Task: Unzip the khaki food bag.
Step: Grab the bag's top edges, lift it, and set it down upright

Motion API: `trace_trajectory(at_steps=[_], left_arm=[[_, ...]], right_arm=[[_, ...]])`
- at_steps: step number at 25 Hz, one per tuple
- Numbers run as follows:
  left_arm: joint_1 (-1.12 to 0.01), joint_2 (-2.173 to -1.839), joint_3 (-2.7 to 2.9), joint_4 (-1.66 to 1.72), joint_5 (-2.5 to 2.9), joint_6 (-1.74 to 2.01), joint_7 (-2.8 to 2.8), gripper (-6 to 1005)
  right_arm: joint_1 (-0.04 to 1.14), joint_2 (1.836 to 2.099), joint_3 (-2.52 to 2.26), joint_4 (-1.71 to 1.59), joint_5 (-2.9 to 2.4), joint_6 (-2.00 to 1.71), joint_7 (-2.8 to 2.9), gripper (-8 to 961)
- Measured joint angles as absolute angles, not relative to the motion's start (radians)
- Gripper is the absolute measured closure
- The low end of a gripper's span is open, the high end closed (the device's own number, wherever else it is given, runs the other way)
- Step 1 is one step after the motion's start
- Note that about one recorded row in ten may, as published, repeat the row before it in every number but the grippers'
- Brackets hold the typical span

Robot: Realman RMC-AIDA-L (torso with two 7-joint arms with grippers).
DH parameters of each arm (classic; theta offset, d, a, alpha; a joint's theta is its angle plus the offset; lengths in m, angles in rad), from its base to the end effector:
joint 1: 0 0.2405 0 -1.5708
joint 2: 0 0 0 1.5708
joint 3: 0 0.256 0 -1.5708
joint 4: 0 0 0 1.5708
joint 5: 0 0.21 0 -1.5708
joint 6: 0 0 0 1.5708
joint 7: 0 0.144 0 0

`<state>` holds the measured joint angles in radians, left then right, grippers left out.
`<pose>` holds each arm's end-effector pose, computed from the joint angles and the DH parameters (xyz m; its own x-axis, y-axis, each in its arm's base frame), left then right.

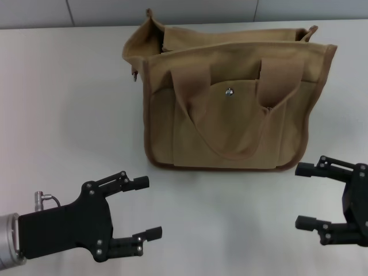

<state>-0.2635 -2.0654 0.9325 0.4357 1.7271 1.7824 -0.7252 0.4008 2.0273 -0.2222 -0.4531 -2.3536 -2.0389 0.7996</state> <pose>-0.2947 0.2119 -0.0317 0.7606 0.0184 0.6490 0.1683 -0.9710 -0.1697 0.3037 0.2209 0.0189 0.7402 -0.0779 -0.6679 -0.2014 -0.9734 -0.1097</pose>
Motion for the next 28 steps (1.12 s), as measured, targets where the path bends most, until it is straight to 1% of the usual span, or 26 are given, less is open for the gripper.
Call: trace_trajectory(at_steps=[3, 5, 9, 11, 12, 15, 17, 18, 20, 22, 24, 25, 28], left_arm=[[-0.259, -2.066, 0.919, 0.427, 1.722, 1.786, -0.752, 180], [-0.239, -2.070, 0.915, 0.392, 1.700, 1.788, -0.747, 186], [-0.241, -2.068, 0.911, 0.347, 1.676, 1.795, -0.748, 199], [-0.241, -2.068, 0.911, 0.347, 1.676, 1.795, -0.748, 205], [-0.233, -2.067, 0.889, 0.328, 1.594, 1.820, -0.745, 209], [-0.226, -2.068, 0.824, 0.335, 1.519, 1.788, -0.729, 218], [-0.226, -2.068, 0.824, 0.335, 1.519, 1.788, -0.729, 225], [-0.266, -2.068, 0.757, 0.323, 1.491, 1.665, -0.712, 228], [-0.311, -2.071, 0.775, 0.321, 1.498, 1.588, -0.710, 235], [-0.323, -2.072, 0.783, 0.320, 1.501, 1.575, -0.709, 241], [-0.375, -2.074, 0.813, 0.285, 1.500, 1.553, -0.674, 247], [-0.375, -2.074, 0.813, 0.285, 1.500, 1.553, -0.674, 251], [-0.436, -2.079, 0.817, 0.220, 1.497, 1.510, -0.618, 260]], right_arm=[[0.403, 2.019, -0.225, -0.462, -2.348, -2.047, 0.819, 110], [0.404, 2.022, -0.231, -0.473, -2.350, -2.054, 0.839, 110], [0.407, 2.025, -0.222, -0.457, -2.327, -2.070, 0.861, 110], [0.408, 2.032, -0.216, -0.465, -2.317, -2.076, 0.872, 110], [0.406, 2.036, -0.209, -0.469, -2.314, -2.078, 0.876, 110], [0.389, 2.040, -0.180, -0.466, -2.289, -2.078, 0.876, 111], [0.373, 2.049, -0.168, -0.467, -2.260, -2.073, 0.862, 111], [0.365, 2.054, -0.166, -0.467, -2.248, -2.070, 0.859, 111], [0.352, 2.060, -0.162, -0.467, -2.224, -2.067, 0.855, 111], [0.341, 2.061, -0.157, -0.466, -2.214, -2.065, 0.855, 111], [0.333, 2.062, -0.149, -0.466, -2.210, -2.061, 0.855, 111], [0.331, 2.063, -0.145, -0.466, -2.208, -2.060, 0.855, 111], [0.321, 2.065, -0.141, -0.466, -2.201, -2.057, 0.855, 111]])
